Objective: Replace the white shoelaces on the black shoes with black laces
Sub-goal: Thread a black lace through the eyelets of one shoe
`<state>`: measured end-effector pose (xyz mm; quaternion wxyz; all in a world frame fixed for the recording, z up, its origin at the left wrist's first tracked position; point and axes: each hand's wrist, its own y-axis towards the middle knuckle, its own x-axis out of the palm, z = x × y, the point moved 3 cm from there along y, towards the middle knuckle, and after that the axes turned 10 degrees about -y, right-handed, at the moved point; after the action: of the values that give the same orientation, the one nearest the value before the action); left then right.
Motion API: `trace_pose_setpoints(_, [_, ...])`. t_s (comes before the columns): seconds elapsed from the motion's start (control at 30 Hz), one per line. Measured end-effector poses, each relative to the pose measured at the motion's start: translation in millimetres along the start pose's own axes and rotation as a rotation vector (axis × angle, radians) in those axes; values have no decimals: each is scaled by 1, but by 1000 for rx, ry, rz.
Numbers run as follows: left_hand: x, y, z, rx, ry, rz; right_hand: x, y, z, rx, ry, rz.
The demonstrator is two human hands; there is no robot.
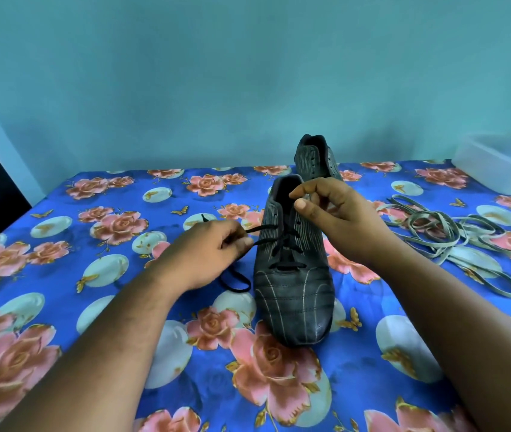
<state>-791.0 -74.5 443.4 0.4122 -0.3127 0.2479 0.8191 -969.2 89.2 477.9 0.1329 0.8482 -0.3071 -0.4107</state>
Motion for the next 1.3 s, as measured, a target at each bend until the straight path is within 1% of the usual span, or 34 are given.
trace_pose_setpoints(0.1, [-8, 3, -17, -141, 124, 105, 0, 0, -5, -25, -23, 22])
trace_pose_setpoints(0.2, [-6, 1, -21, -251, 214, 131, 2, 0, -5, -26, -29, 33])
trace_pose_setpoints(0.37, [-4, 0, -15, -260, 216, 161, 1, -1, -3, -3, -31, 61])
trace_pose_setpoints(0.5, [-16, -4, -9, -256, 252, 114, -3, 0, -2, 10, -22, 100])
trace_pose_setpoints(0.57, [-25, -8, -3, -244, 102, 94, -5, 0, -3, 2, -51, 120])
trace_pose_setpoints(0.63, [-32, -12, 7, -197, -214, 62, -5, -1, -8, -63, -103, 145])
trace_pose_setpoints(0.7, [-35, -16, 25, -71, -542, 33, -2, -3, -17, -157, -168, 135])
trace_pose_setpoints(0.73, [-35, -18, 33, 8, -648, 33, 1, -5, -21, -203, -206, 108])
trace_pose_setpoints(0.77, [-34, -19, 38, 69, -727, 30, 5, -6, -26, -242, -248, 74])
trace_pose_setpoints(0.83, [-29, -20, 45, 140, -813, -2, 12, -9, -34, -294, -324, 14])
trace_pose_setpoints(0.93, [-23, -20, 46, 198, -814, -11, 18, -11, -40, -338, -370, 9])
trace_pose_setpoints(0.97, [-23, -20, 46, 197, -813, 0, 17, -10, -41, -333, -333, 9])
trace_pose_setpoints(1.03, [-24, -18, 44, 200, -801, 41, 10, -8, -41, -291, -169, -21])
trace_pose_setpoints(1.13, [-27, -14, 37, 178, -735, 151, -5, -6, -35, -176, 148, -128])
trace_pose_setpoints(1.17, [-27, -13, 36, 163, -709, 172, -9, -5, -31, -138, 212, -150])
trace_pose_setpoints(1.23, [-25, -12, 34, 130, -648, 181, -14, -3, -24, -71, 229, -158])
trace_pose_setpoints(1.3, [-20, -12, 34, 100, -583, 184, -18, -1, -19, 2, 206, -111])
